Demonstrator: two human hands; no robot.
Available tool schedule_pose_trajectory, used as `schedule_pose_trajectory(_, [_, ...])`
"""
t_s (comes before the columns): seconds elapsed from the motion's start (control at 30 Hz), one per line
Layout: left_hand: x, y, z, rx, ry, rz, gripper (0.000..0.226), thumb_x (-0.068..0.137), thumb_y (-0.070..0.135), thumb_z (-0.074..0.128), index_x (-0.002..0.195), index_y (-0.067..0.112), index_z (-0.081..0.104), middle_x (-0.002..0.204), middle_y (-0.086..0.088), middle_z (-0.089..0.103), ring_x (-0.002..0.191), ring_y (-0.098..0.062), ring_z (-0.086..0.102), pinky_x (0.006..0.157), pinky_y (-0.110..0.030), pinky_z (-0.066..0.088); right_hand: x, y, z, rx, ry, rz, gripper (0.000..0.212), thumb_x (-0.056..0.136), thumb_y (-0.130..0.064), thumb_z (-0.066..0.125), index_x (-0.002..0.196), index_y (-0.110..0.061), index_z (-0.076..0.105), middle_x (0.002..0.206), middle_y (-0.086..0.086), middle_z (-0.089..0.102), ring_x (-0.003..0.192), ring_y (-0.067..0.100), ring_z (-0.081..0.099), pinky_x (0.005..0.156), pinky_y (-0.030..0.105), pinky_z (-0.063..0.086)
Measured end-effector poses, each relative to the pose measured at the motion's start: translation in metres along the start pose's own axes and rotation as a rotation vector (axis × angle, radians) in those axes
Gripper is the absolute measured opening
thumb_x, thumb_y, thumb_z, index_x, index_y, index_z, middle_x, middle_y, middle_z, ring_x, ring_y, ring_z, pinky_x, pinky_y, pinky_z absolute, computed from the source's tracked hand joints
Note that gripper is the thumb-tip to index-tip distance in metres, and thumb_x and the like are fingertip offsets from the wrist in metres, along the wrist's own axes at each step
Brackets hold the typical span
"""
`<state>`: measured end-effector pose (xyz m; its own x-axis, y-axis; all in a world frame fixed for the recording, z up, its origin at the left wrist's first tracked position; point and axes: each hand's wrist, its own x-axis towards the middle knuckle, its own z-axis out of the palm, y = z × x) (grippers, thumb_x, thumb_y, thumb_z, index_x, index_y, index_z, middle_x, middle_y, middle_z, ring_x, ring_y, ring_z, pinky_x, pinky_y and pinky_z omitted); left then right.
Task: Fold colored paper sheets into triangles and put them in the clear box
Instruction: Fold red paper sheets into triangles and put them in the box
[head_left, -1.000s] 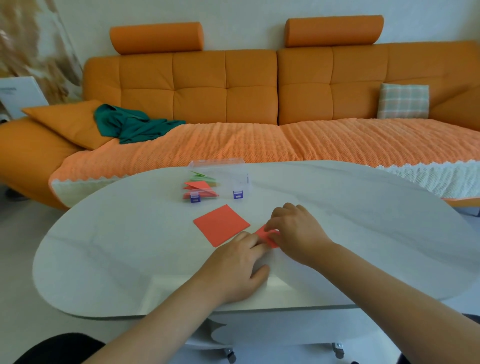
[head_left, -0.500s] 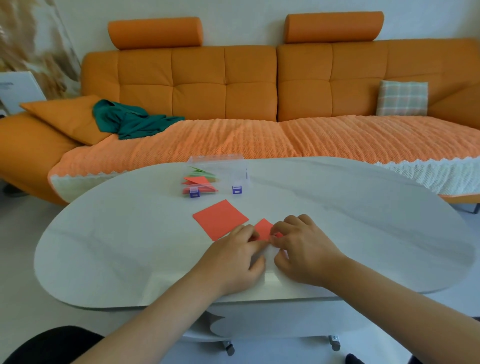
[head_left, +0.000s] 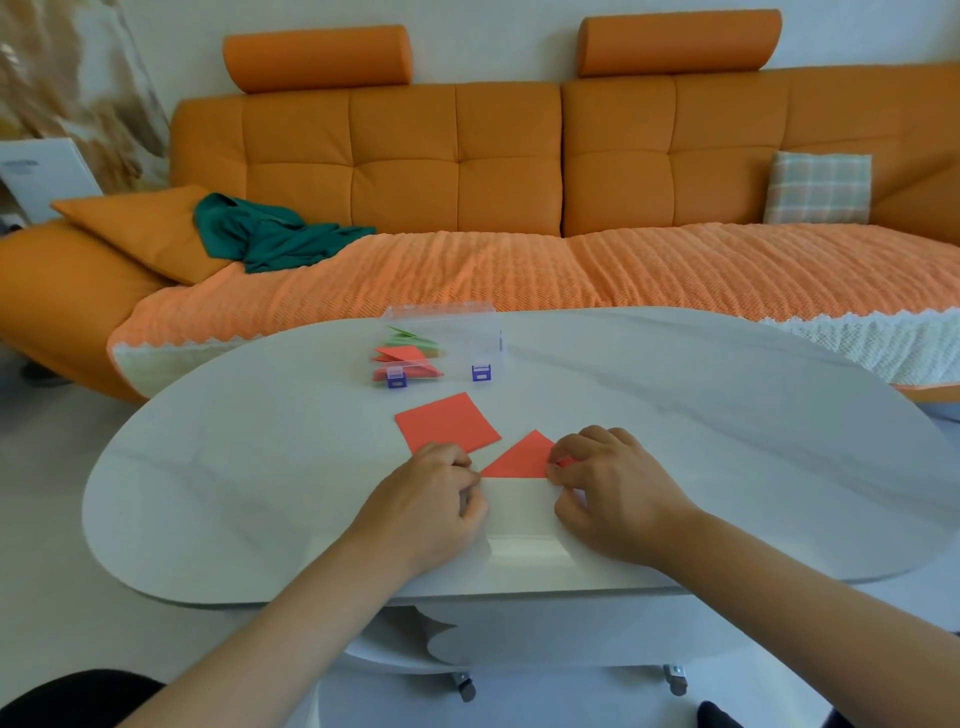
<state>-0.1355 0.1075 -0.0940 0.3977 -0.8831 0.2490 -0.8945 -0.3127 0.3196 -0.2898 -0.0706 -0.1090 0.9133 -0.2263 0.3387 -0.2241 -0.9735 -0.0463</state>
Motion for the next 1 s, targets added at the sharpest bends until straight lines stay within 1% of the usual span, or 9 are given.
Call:
schedule_pose_trajectory(0.07, [0.000,-0.001,0.001,-0.007,0.005,-0.022,0.034,0.096,0.025,0.048,0.115,0.015,0.075,0.117,0.008,0.064,0.109,-0.004,0.052,0.091,-0.016,0.043,0.000,0.000,0.000,0.015,-0.010,0.008,0.039,0.078,-0.031,0.039,0.079,-0.023,0.077,0.100,-0.008,0.070,0.082,0.020,0.060,0.073,0.033,0.049])
schedule_pose_trajectory(0.2, [0.000,-0.001,0.002,0.023,0.047,-0.029,0.042,0.088,0.036,0.036,0.074,0.013,0.069,0.101,-0.002,0.070,0.098,-0.015,0.060,0.087,-0.031,0.056,0.002,0.000,0.004,0.038,-0.017,0.017,0.040,0.078,-0.032,0.038,0.082,-0.023,0.077,0.104,-0.008,0.070,0.087,0.019,0.059,0.076,0.032,0.047])
schedule_pose_trajectory(0.27, [0.003,0.002,0.003,0.031,0.119,0.036,0.047,0.090,0.036,0.037,0.106,0.010,0.073,0.116,-0.003,0.068,0.111,-0.018,0.059,0.100,-0.022,0.047,0.007,-0.002,0.006,0.058,-0.023,0.021,0.040,0.078,-0.032,0.038,0.083,-0.023,0.076,0.106,-0.009,0.069,0.090,0.019,0.059,0.079,0.033,0.046])
schedule_pose_trajectory(0.33, [0.005,0.008,0.001,0.021,0.081,0.094,0.047,0.095,0.029,0.044,0.135,0.010,0.060,0.139,0.000,0.057,0.131,-0.014,0.046,0.109,-0.008,0.020,0.013,-0.007,0.008,0.074,-0.037,0.023,0.040,0.078,-0.032,0.037,0.086,-0.024,0.075,0.106,-0.009,0.067,0.092,0.020,0.058,0.080,0.034,0.044])
schedule_pose_trajectory(0.4, [0.008,0.011,0.009,-0.024,-0.008,0.164,0.044,0.099,0.026,0.048,0.140,0.013,0.055,0.145,0.004,0.051,0.136,-0.010,0.038,0.105,0.000,0.008,0.016,-0.011,0.011,0.092,-0.037,0.018,0.041,0.078,-0.032,0.038,0.093,-0.025,0.076,0.105,-0.008,0.067,0.092,0.021,0.059,0.080,0.034,0.045])
schedule_pose_trajectory(0.67, [0.012,0.006,0.021,-0.018,-0.081,0.168,0.047,0.097,0.049,0.045,0.135,0.024,0.057,0.135,0.014,0.048,0.126,-0.006,0.042,0.106,-0.025,0.038,0.016,-0.007,0.008,0.117,-0.107,0.012,0.047,0.082,-0.031,0.038,0.113,-0.028,0.074,0.123,-0.006,0.065,0.109,0.021,0.058,0.090,0.036,0.042])
schedule_pose_trajectory(0.73, [0.012,0.006,0.022,0.019,-0.092,0.172,0.052,0.094,0.055,0.041,0.133,0.024,0.057,0.134,0.013,0.047,0.126,-0.008,0.042,0.104,-0.028,0.040,0.015,-0.003,0.003,0.082,-0.136,0.020,0.055,0.083,-0.037,0.028,0.116,-0.033,0.073,0.132,-0.007,0.061,0.115,0.020,0.055,0.093,0.036,0.039])
schedule_pose_trajectory(0.83, [0.013,0.006,0.022,0.036,-0.096,0.170,0.048,0.097,0.053,0.045,0.133,0.024,0.056,0.137,0.013,0.045,0.128,-0.007,0.039,0.105,-0.027,0.039,0.011,0.009,-0.010,0.038,-0.150,0.094,0.040,0.092,-0.039,0.040,0.114,-0.036,0.073,0.140,-0.011,0.055,0.124,0.015,0.049,0.100,0.035,0.034])
schedule_pose_trajectory(1.0, [0.015,0.005,0.023,0.006,-0.080,0.181,0.043,0.097,0.047,0.050,0.132,0.023,0.058,0.136,0.014,0.047,0.130,-0.006,0.039,0.106,-0.024,0.036,0.002,0.023,-0.018,0.036,-0.127,0.198,0.033,0.093,-0.040,0.046,0.105,-0.036,0.076,0.133,-0.017,0.059,0.118,0.011,0.050,0.096,0.031,0.033])
